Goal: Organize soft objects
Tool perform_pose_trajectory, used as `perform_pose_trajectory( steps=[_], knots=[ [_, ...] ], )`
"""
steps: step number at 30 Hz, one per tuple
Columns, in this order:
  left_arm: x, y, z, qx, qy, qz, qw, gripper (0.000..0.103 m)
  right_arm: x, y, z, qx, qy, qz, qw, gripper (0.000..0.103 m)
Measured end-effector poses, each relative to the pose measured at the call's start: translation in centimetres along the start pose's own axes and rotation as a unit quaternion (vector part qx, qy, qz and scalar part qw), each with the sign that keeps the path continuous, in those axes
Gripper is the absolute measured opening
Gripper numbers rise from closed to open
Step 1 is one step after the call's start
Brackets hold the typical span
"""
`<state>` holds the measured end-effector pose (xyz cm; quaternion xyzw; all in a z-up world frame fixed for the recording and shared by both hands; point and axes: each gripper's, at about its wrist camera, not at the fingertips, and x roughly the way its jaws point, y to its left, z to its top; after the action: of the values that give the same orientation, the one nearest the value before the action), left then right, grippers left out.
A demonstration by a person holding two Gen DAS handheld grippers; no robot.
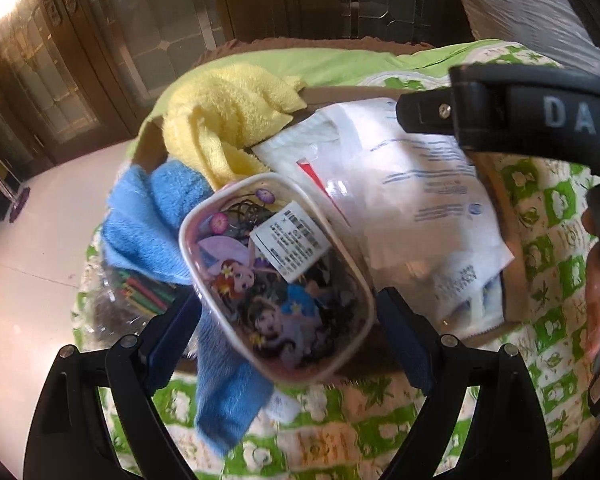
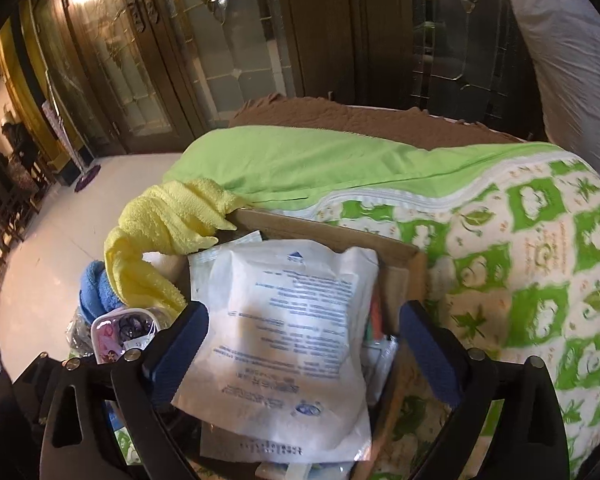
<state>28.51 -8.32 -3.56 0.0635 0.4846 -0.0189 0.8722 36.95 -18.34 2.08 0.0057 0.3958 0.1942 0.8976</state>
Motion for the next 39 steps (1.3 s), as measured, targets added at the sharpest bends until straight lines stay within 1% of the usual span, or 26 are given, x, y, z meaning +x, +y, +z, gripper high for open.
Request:
perform_pose_trajectory(
  steps=[4, 8, 11, 17, 20, 23, 25, 28, 30, 33, 36, 39],
  knots=[
    [-2.2, -0.6, -1.5, 0.005, -0.010, 0.006, 0.9999, 0.090, -1.7, -0.9, -1.5, 0.018, -0.002, 0.007, 1.000, 0.102],
    [-3.9, -1.5, -4.0, 0.018, -0.004, 0.023, 0.9996, 0.090, -3.5, -2.5, -3.8, 0.055, 0.004, 0.018, 0.998, 0.103],
    [-4.7, -2.3, -5.2, 0.027, 0.000, 0.035, 0.9990, 0.090, -4.8, -3.7, -5.7, 0.080, 0.014, 0.025, 0.996, 0.103],
    [-6.3, -3.1, -7.9, 0.030, -0.002, 0.036, 0.9989, 0.090, -7.2, -5.0, -8.9, 0.107, 0.028, 0.032, 0.993, 0.103],
    [-6.7, -3.0, -8.4, 0.028, -0.007, 0.039, 0.9988, 0.090, -7.9, -5.1, -10.4, 0.111, 0.038, 0.038, 0.992, 0.103],
    [-7.5, -2.2, -8.5, 0.020, -0.021, 0.049, 0.9984, 0.090, -8.4, -4.4, -11.7, 0.101, 0.037, 0.027, 0.994, 0.103],
    [-8.2, -1.4, -8.8, 0.005, -0.029, 0.042, 0.9987, 0.090, -8.8, -3.6, -12.7, 0.084, 0.032, 0.019, 0.996, 0.103],
    [-9.3, -0.2, -9.4, -0.016, -0.037, 0.029, 0.9988, 0.090, -9.4, -2.1, -14.4, 0.067, 0.030, 0.022, 0.997, 0.103],
    [-9.6, 0.7, -9.8, -0.023, -0.038, 0.028, 0.9986, 0.090, -10.0, -1.1, -15.5, 0.062, 0.028, 0.024, 0.997, 0.103],
    [-9.9, 1.6, -11.0, -0.026, -0.032, 0.038, 0.9984, 0.090, -11.0, 0.3, -16.8, 0.059, 0.020, 0.028, 0.998, 0.103],
    [-10.2, 2.2, -12.0, -0.021, -0.029, 0.048, 0.9982, 0.090, -12.0, 1.6, -17.7, 0.049, 0.004, 0.023, 0.999, 0.103],
    [-11.1, 2.6, -13.1, -0.018, -0.043, 0.057, 0.9973, 0.090, -13.4, 2.9, -18.6, 0.041, -0.013, 0.018, 0.999, 0.103]
  ],
)
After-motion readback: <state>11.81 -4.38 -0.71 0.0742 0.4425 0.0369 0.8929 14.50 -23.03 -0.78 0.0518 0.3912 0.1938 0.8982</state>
